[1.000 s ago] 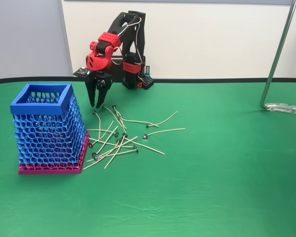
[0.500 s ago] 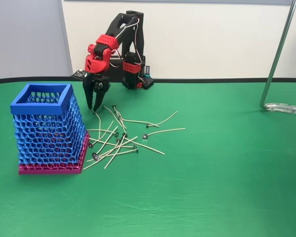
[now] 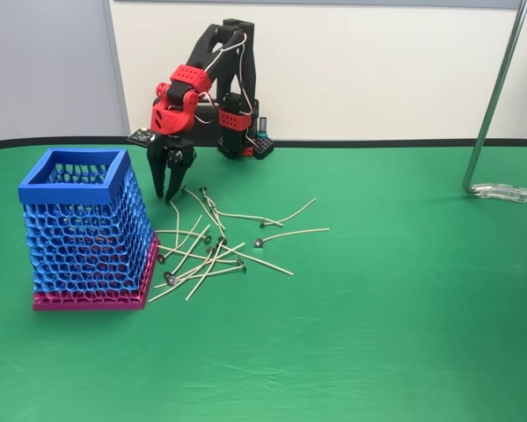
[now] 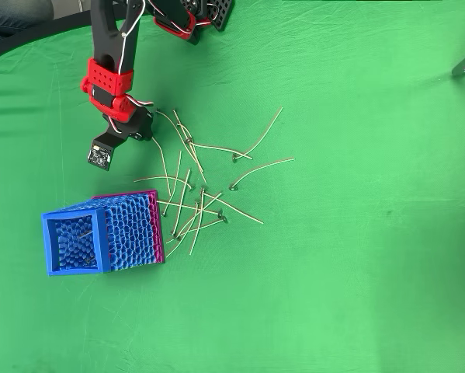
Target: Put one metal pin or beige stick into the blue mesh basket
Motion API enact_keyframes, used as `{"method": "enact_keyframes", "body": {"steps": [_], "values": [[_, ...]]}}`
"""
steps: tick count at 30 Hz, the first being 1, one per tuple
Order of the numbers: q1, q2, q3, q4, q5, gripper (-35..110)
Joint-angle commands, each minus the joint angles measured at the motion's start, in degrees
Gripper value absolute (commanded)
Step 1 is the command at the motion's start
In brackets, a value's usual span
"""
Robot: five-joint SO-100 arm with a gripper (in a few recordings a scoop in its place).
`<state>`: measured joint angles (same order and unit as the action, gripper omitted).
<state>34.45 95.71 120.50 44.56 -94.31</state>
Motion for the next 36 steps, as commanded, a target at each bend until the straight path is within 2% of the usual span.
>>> {"method": "enact_keyframes", "body": {"steps": [1,14,20,28,36], "values": [[0.0,0.2,0.4,-1.0,-0.8,12],[0.2,0.9,3.9,-4.4,-2.0,12],[0.0,0.7,4.1,-5.1,-2.1,1],[0.1,0.8,4.2,-6.1,-1.8,1],[-1.9,6.5,3.3,-0.4,1.8,1]]}}
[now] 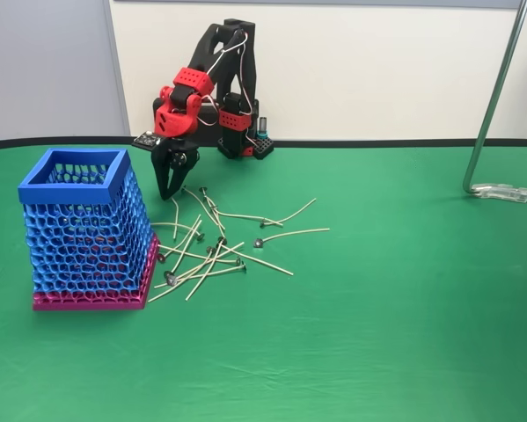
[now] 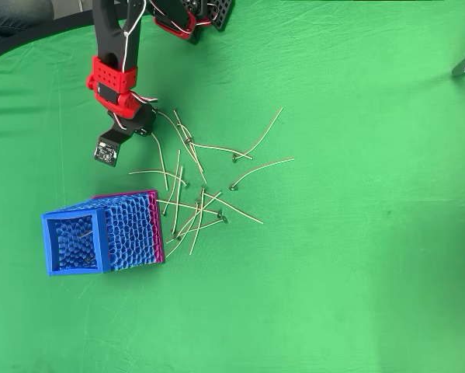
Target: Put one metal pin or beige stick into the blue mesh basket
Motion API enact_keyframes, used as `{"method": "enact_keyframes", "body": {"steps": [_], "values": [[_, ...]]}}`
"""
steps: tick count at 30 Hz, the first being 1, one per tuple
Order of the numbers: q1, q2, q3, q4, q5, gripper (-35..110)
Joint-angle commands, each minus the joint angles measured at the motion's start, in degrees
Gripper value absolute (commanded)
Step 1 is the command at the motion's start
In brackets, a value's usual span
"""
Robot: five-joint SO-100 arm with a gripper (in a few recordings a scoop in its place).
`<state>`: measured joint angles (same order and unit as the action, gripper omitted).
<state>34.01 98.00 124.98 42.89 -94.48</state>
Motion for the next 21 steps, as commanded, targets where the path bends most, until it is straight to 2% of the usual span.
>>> {"method": "enact_keyframes", "body": {"steps": [1,17,21], "values": [[-2.0,5.4,-0.9,2.1,2.5,1],[-8.6,27.1,-3.8,17.7,17.5,1],[-8.8,30.4,-5.6,18.6,22.7,1]]}}
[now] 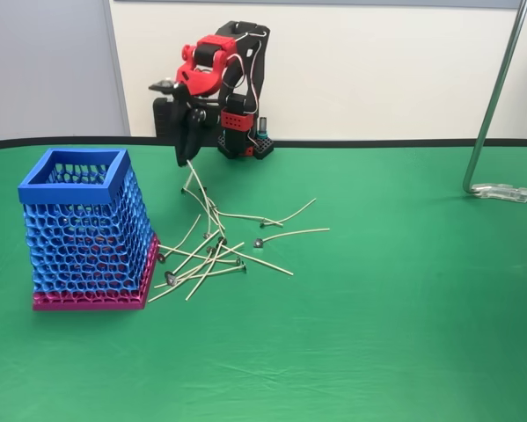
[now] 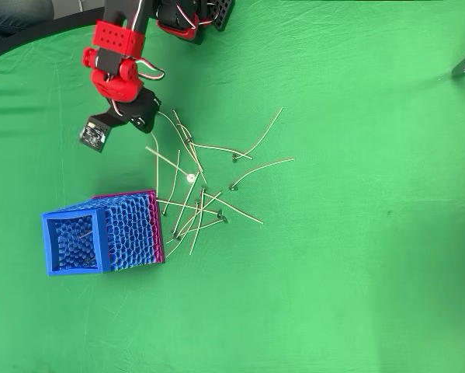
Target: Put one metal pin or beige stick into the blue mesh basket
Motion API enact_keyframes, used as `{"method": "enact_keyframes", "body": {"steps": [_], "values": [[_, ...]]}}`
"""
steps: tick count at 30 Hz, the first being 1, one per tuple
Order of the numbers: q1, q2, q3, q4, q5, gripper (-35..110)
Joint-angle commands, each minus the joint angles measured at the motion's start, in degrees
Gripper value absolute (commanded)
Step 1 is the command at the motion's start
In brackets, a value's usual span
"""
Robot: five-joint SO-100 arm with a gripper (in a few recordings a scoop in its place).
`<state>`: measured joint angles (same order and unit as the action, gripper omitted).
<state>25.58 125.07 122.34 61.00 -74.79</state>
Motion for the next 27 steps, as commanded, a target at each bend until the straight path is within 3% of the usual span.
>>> {"method": "enact_keyframes", "body": {"steps": [1,15,27], "values": [[-0.4,4.2,-3.6,0.5,4.6,1],[-1.4,16.7,-14.1,4.0,16.2,1],[6.4,5.1,-33.5,3.3,17.9,1]]}}
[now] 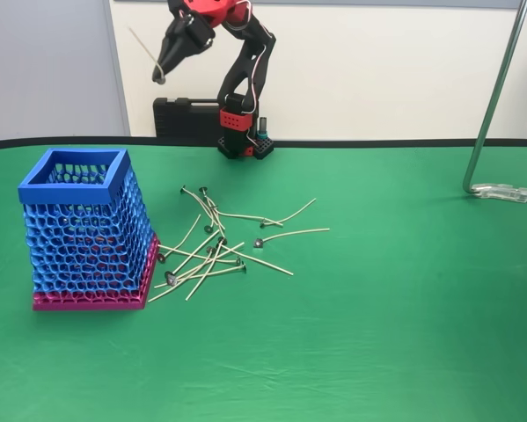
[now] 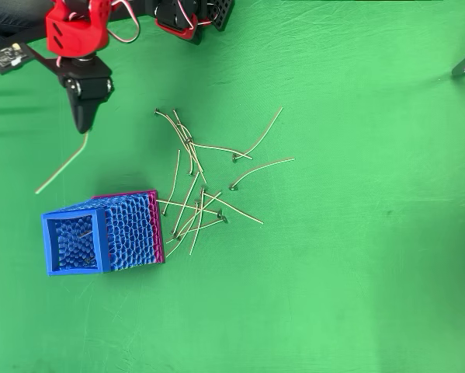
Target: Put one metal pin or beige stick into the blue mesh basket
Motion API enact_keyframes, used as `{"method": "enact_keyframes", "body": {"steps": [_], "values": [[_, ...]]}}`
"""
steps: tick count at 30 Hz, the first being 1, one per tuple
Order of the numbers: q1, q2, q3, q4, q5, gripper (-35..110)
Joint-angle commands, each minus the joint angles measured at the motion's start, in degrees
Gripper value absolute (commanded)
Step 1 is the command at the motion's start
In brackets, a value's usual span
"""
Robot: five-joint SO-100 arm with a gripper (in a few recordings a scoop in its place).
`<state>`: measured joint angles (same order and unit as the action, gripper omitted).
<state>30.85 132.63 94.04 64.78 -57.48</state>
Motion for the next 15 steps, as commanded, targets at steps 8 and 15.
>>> {"method": "enact_keyframes", "body": {"steps": [8,15], "values": [[2.5,-15.9,-20.3,-1.0,4.2,1],[3.5,-27.9,-32.0,-1.2,5.6,1]]}}
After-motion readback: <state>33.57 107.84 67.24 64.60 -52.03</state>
